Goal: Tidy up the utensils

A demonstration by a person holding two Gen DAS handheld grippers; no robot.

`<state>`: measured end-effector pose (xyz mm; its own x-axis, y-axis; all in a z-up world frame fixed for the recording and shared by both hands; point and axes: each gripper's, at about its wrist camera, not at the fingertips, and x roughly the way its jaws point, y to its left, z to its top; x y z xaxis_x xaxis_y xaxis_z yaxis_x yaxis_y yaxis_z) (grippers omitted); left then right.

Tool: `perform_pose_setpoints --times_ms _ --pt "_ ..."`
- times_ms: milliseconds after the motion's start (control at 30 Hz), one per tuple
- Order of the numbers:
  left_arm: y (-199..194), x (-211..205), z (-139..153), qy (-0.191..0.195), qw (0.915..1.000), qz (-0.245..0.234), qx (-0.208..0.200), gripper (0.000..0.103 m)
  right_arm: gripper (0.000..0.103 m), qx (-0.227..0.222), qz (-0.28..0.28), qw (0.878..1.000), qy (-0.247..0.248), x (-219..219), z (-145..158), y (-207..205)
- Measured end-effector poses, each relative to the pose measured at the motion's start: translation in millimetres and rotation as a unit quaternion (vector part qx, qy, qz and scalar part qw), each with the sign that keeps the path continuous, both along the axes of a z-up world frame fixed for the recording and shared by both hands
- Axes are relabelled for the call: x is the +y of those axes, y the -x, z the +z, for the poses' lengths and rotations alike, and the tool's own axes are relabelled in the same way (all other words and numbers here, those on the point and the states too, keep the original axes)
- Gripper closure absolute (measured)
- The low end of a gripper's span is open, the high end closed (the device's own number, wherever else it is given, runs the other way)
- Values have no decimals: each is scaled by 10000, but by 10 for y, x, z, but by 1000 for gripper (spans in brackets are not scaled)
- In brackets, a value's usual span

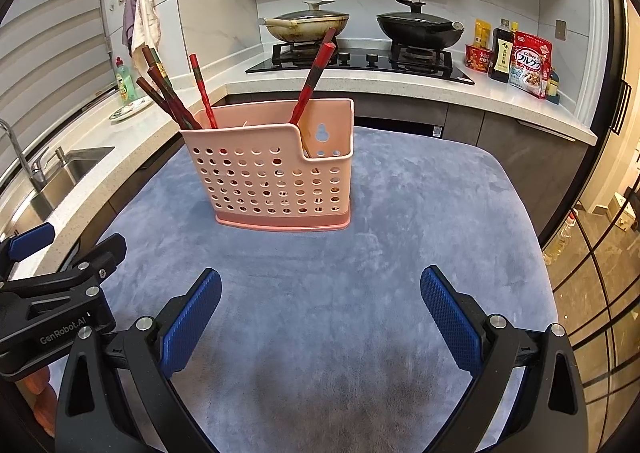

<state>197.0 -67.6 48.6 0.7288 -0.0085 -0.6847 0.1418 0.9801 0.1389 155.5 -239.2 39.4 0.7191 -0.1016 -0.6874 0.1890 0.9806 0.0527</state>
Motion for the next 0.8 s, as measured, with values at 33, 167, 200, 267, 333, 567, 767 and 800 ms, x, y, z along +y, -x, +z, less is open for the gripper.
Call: perform_pose_setpoints --times_ms 33,167,200,267,333,567,767,800 --pt "-7 1 -2 3 10000 3 12 9 7 2 -1 10000 -6 -1 -1 -4" --pt "-37 -4 3 -11 10000 10 19 9 7 10 9 10000 -10 -5 -3 -24" --pt "-44 -7 5 -17 10000 12 15 9 7 9 14 10000 -12 -5 0 -33" --pt "-51 -9 7 -9 10000 12 14 9 7 9 16 10000 -18 -4 -1 -35" --pt "-64 -20 10 -18 10000 2 8 9 7 4 28 10000 -18 -1 0 -47" --pt "-116 -60 0 -26 10000 -29 43 9 7 21 36 10000 -30 -15 -9 -86" --pt "-178 -64 -38 8 9999 -8 104 9 7 28 34 10000 -34 -27 -19 -126" --pt "-182 -68 -39 0 9999 -14 99 9 7 29 35 10000 -38 -32 -20 -137"
